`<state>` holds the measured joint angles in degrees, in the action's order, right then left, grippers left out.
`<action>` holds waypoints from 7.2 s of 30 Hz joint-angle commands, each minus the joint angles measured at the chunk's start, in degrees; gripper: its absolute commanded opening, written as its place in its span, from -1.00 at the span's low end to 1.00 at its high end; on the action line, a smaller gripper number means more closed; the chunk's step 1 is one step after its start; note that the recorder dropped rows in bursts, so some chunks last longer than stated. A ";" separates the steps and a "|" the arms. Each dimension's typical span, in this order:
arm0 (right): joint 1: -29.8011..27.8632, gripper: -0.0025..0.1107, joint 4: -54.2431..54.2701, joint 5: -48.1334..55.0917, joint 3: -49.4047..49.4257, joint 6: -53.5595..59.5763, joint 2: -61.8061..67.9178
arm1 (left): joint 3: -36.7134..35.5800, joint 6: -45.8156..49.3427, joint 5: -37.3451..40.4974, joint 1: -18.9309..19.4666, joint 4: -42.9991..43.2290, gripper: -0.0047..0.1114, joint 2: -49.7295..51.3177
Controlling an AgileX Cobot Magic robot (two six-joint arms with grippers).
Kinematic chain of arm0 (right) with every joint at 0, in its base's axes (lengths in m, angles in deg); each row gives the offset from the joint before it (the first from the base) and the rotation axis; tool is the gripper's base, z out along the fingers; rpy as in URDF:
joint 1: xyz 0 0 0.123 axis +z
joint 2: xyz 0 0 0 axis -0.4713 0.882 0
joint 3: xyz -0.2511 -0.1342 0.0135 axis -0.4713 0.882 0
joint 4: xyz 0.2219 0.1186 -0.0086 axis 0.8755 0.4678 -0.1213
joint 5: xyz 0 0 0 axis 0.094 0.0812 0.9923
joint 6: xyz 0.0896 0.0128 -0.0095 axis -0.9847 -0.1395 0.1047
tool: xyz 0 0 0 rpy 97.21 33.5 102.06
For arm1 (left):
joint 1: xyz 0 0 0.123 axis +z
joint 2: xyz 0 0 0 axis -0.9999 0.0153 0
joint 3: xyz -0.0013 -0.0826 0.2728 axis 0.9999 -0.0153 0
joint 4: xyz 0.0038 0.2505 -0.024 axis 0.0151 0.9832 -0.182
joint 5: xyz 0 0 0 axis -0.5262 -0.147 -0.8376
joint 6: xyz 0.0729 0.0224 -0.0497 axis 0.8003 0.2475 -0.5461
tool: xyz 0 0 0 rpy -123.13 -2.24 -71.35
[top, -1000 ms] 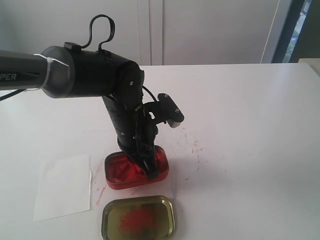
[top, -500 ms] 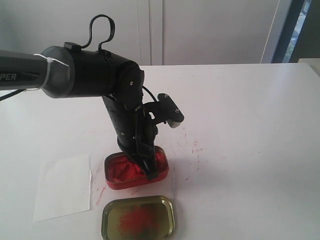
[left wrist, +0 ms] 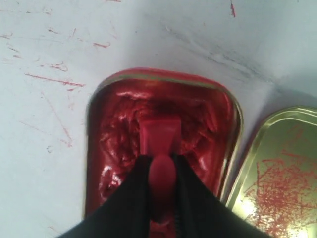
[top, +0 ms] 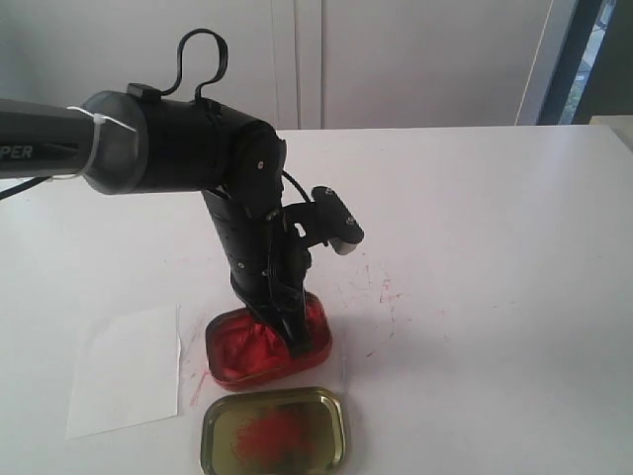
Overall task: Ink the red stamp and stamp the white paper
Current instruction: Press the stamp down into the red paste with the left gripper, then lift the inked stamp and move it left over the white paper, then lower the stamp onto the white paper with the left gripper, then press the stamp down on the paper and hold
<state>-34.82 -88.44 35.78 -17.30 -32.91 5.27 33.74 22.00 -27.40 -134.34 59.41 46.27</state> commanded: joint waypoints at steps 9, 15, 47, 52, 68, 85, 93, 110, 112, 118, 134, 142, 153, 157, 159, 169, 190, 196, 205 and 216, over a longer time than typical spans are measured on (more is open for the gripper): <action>-0.27 -0.96 0.00 -0.73 0.27 0.27 -0.20 | 0.43 -0.13 2.13 -0.18 -0.03 -0.92 -0.99; -0.27 -0.96 0.00 -0.73 0.27 0.27 -0.20 | 0.43 -0.13 7.97 -0.18 -0.03 -0.92 -1.67; -0.15 -0.96 0.00 -0.94 0.27 0.27 -0.20 | -8.86 -14.78 13.15 -0.07 -1.79 -0.92 -18.08; -0.15 -0.96 0.00 -0.94 0.27 0.27 -0.20 | -13.80 -15.30 13.03 -0.07 -1.47 -0.92 -23.44; -0.15 -0.96 0.00 -0.94 0.27 -0.63 -0.20 | -27.93 -17.38 13.24 3.44 1.20 -0.92 -44.36; -0.15 -0.96 0.00 -0.94 0.27 -0.61 -0.20 | -36.98 -14.25 5.07 17.58 -1.46 -0.92 -51.53; -0.15 -0.96 0.00 -0.94 0.27 -0.61 -0.20 | -36.98 -12.24 3.34 18.52 -3.03 -0.92 -50.21; -0.15 -0.96 0.00 -0.96 0.27 -0.61 -0.20 | -36.98 -12.08 -6.12 18.63 -3.30 -0.92 -36.14; -0.15 -0.96 0.00 -0.96 0.27 -0.61 -0.20 | -36.98 -12.09 -7.78 19.04 -3.13 -0.92 -34.69; -0.15 -0.96 0.00 -0.83 0.27 -0.61 -0.20 | -36.98 -12.56 -14.08 20.05 -3.30 -0.92 -30.61; -0.15 -0.96 0.00 -0.94 0.27 -0.61 -0.20 | -36.98 -12.17 -18.17 20.05 -2.30 -0.92 -22.21; -0.15 -0.96 0.00 -0.94 0.27 -0.61 -0.20 | -36.98 -12.17 -18.65 20.05 -0.53 -0.92 -21.54; -0.15 -0.96 0.00 -0.83 0.27 -0.61 -0.20 | -36.98 -12.17 -19.11 20.05 -0.53 -0.92 -16.73; -0.15 -0.96 0.00 -0.94 0.27 -0.61 -0.20 | -36.98 -12.17 -19.82 20.05 -0.53 -0.92 -15.57; -0.15 -0.96 0.00 -0.94 0.27 -0.61 -0.20 | -36.98 -12.17 -20.26 20.05 -0.53 -0.92 -14.75; -0.15 -0.96 0.00 -0.82 0.27 -0.61 -0.20 | -36.98 -12.17 -19.59 20.05 -0.53 -0.92 -8.90; -0.15 -0.96 0.00 -0.84 0.27 -0.61 -0.20 | -36.98 -12.17 -19.67 20.05 -1.00 -0.92 -8.17; -0.15 -0.96 0.00 -0.95 0.27 -0.61 -0.20 | -36.98 -12.17 -19.77 20.05 -1.00 -0.92 -8.17; -0.15 -0.96 0.00 -0.95 0.27 -0.61 -0.20 | -36.98 -12.17 -18.23 20.05 -1.00 -0.92 -8.17; -0.15 -0.96 0.00 -0.83 0.27 -0.61 -0.20 | -36.98 -12.17 -18.23 20.05 -1.00 -0.92 -8.17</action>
<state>-34.82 -88.44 35.69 -17.30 -33.34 5.27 -0.48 9.85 -47.14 -114.43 58.41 32.16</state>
